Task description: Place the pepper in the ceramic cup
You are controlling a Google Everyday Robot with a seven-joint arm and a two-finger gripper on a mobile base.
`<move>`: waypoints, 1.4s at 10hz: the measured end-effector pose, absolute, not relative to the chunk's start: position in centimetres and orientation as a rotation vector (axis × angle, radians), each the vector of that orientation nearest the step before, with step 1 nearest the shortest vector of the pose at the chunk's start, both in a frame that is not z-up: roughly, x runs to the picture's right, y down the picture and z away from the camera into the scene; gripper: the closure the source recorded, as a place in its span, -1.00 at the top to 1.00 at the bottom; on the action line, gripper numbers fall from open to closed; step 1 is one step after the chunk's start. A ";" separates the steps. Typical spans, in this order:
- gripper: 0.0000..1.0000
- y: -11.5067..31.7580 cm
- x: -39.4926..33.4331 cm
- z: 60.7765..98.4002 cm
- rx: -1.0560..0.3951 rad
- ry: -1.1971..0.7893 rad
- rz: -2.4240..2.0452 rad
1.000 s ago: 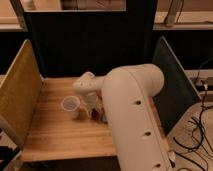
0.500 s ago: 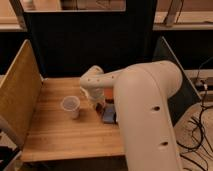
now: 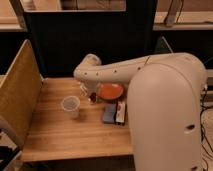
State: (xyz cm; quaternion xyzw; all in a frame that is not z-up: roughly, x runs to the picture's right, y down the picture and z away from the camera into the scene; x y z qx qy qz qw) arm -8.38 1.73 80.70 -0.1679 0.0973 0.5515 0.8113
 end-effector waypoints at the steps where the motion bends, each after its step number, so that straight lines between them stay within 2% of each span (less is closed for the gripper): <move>1: -1.00 1.0 -9.6 79.4 -0.343 0.167 1.151; 3: -1.00 -0.1 -12.6 76.8 -0.326 0.077 1.100; 6: -1.00 0.3 -16.7 75.0 -0.350 -0.032 1.045; 9: -1.00 1.8 -20.2 76.0 -0.415 -0.142 1.015; 14: -1.00 2.9 -20.9 79.1 -0.474 -0.236 1.020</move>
